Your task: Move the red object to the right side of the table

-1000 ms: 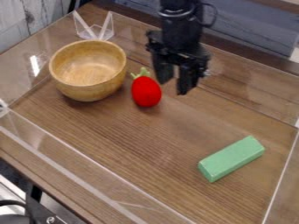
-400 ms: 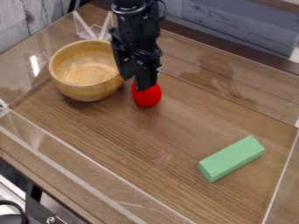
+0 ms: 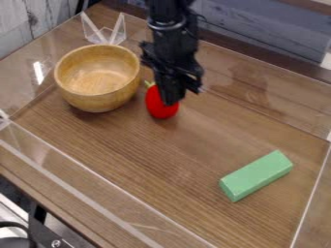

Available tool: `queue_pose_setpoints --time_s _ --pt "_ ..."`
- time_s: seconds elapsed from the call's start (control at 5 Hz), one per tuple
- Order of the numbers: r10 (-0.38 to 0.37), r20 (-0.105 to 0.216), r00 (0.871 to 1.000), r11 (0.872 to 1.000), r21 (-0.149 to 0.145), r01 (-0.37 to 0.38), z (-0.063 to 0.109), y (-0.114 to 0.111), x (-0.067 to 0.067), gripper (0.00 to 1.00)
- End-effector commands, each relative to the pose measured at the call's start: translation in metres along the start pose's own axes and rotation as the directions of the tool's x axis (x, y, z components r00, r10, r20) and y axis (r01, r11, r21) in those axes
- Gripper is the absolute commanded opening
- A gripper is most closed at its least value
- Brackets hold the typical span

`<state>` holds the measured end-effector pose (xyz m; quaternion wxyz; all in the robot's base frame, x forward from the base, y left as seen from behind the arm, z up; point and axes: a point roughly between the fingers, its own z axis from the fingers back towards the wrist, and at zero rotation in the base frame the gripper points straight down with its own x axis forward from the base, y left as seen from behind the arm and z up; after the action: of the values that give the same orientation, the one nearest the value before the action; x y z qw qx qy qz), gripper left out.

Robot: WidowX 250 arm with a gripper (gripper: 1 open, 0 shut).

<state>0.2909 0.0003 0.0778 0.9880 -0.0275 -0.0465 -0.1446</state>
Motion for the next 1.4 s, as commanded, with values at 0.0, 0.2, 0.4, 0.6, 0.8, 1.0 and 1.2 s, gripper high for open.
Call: queue_pose_setpoints --time_s 0.0,0.2,0.4,0.6,0.8,1.0,1.2 --pt "-0.008 0.026 1.000 1.000 0.012 0.008 0.000 -0.021 0.016 0.00" --pt "-0.003 0.023 1.000 1.000 0.008 0.003 -0.007 -0.032 0.024 0.00" --pt "0.027 0.017 1.000 1.000 0.004 -0.027 -0.002 -0.028 0.018 1.00" --pt "0.057 0.011 0.998 0.998 0.001 -0.057 0.004 -0.023 0.013 1.00" --pt "0.129 0.007 0.992 0.992 0.014 -0.129 0.000 -0.007 0.000 1.00" --pt "0.203 0.030 0.979 0.978 0.042 -0.204 0.003 0.025 -0.015 1.00" --pt "0.201 0.050 0.978 0.978 0.048 -0.203 0.012 0.054 -0.015 1.00"
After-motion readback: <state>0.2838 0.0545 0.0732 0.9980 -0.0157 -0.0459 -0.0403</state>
